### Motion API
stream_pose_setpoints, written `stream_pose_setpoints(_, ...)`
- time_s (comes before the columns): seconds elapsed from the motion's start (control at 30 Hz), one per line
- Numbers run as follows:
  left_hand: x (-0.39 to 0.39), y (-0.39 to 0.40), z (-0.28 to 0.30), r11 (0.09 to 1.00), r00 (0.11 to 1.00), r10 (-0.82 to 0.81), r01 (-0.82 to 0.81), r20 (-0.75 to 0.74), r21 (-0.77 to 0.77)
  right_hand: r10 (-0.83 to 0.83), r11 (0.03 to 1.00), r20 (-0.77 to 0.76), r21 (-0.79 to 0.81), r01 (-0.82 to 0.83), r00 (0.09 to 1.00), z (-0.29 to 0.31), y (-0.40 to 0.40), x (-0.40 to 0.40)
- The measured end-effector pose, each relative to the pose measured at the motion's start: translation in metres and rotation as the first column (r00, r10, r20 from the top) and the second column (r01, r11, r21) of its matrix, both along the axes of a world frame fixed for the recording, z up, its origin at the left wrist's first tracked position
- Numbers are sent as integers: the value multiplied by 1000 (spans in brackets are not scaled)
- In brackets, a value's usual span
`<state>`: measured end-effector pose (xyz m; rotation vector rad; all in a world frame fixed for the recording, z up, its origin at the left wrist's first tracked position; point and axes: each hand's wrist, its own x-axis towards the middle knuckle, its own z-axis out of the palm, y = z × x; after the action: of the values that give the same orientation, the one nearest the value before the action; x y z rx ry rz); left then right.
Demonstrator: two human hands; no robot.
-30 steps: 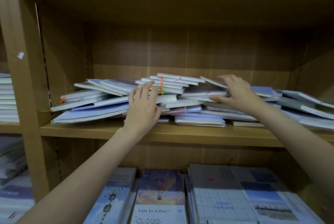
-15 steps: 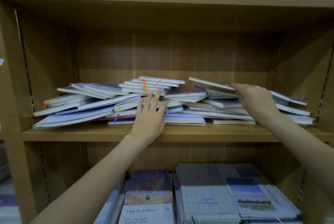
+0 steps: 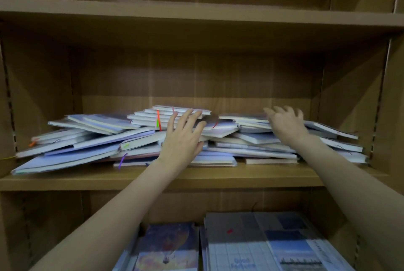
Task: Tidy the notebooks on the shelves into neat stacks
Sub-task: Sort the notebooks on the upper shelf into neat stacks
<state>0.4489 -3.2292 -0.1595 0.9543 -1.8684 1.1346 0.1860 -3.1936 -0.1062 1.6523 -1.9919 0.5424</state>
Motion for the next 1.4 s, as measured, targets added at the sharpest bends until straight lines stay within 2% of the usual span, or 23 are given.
stream_pose_setpoints(0.03, 1, -2, -1, 1000, 1000, -5, 5, 6, -17, 28, 1000, 80, 2, -28, 996, -8, -3, -3)
stream_pose_setpoints(0.1, 2, -6, -3, 999, 1000, -8, 8, 12, -46, 181, 969, 133, -197, -153, 975, -23, -1, -6)
stream_pose_setpoints(0.2, 0, -7, -12, 999, 1000, 12, -11, 15, -53, 355, 830, 22, -468, -305, 934, -45, 14, -13)
stream_pose_setpoints(0.3, -14, -4, -31, 991, 994, -68, 77, 81, -105, 373, 770, -82, -529, -357, 924, -70, 26, -24)
stream_pose_setpoints(0.37, -24, -3, -40, 983, 984, -117, 133, 131, -125, 361, 773, -74, -534, -343, 930, -83, 31, -31)
stream_pose_setpoints(0.47, -22, -6, -39, 991, 992, -106, 111, 62, -71, 389, 796, 20, -510, -325, 921, -99, 37, -34)
stream_pose_setpoints(0.53, -9, -7, -37, 996, 997, -73, 74, 28, -59, 395, 809, 5, -476, -345, 918, -107, 41, -30)
stream_pose_setpoints(0.63, 21, -7, -35, 997, 999, -26, 29, 31, -78, 400, 850, -50, -354, -391, 915, -110, 37, -26)
stream_pose_setpoints(0.77, 49, -11, -27, 994, 994, 110, -110, 28, 7, 306, 934, 71, -213, -285, 949, -96, 24, -15)
stream_pose_setpoints(0.9, 48, -11, -22, 988, 988, 151, -152, 42, 30, 191, 954, 25, -239, -180, 981, -93, 18, -6)
stream_pose_setpoints(1.03, 32, -3, -28, 998, 998, 64, -64, 19, -13, 126, 955, -54, -262, -136, 991, -94, 20, -7)
stream_pose_setpoints(1.13, 10, -2, -30, 996, 977, -5, 24, 213, -89, 86, 963, -147, -240, -120, 985, -89, 23, -9)
stream_pose_setpoints(1.2, -4, -2, -26, 995, 939, -1, 36, 344, -95, 58, 974, -130, -211, -85, 990, -86, 22, -10)
stream_pose_setpoints(1.3, -24, 4, -14, 998, 900, 55, -30, 432, -63, 57, 973, -128, -213, -83, 990, -87, 19, -13)
stream_pose_setpoints(1.4, -47, 15, -5, 988, 804, 98, -149, 586, 38, 93, 952, -157, -275, -134, 983, -90, 21, -15)
